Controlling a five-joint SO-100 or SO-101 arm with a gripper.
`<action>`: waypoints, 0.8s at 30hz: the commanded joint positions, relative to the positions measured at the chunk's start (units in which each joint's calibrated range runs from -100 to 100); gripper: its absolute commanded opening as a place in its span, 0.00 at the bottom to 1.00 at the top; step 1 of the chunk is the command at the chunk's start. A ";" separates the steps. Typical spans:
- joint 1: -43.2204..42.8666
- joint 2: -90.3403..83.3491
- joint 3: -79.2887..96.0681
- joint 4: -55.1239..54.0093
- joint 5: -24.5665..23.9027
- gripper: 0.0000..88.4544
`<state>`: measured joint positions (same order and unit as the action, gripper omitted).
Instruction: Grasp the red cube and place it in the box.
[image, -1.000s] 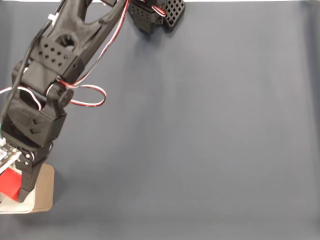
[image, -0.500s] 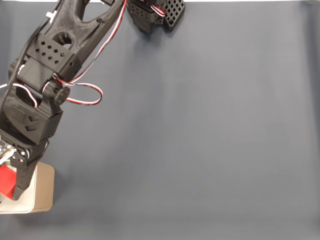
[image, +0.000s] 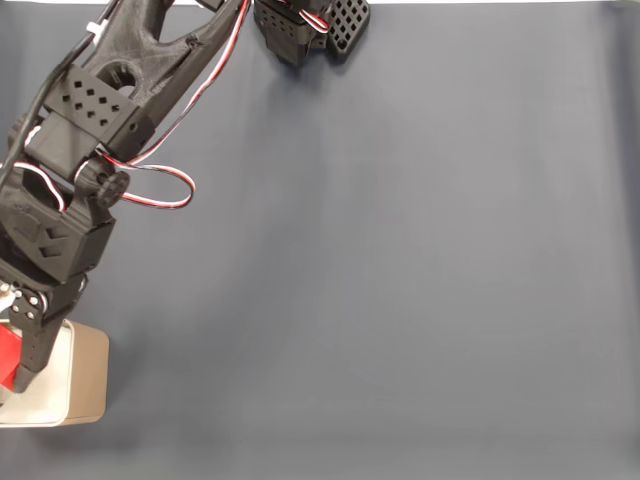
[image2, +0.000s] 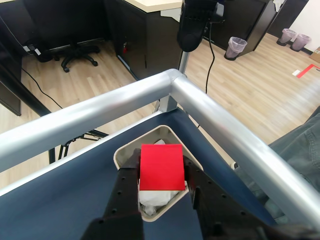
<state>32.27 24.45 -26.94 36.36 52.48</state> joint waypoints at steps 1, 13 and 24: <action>0.68 -1.31 -2.98 -1.52 0.00 0.02; 0.40 -1.57 -2.98 -1.60 0.00 0.02; 0.05 -2.44 -4.17 -1.11 -1.27 0.56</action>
<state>32.27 24.45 -28.12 36.20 51.79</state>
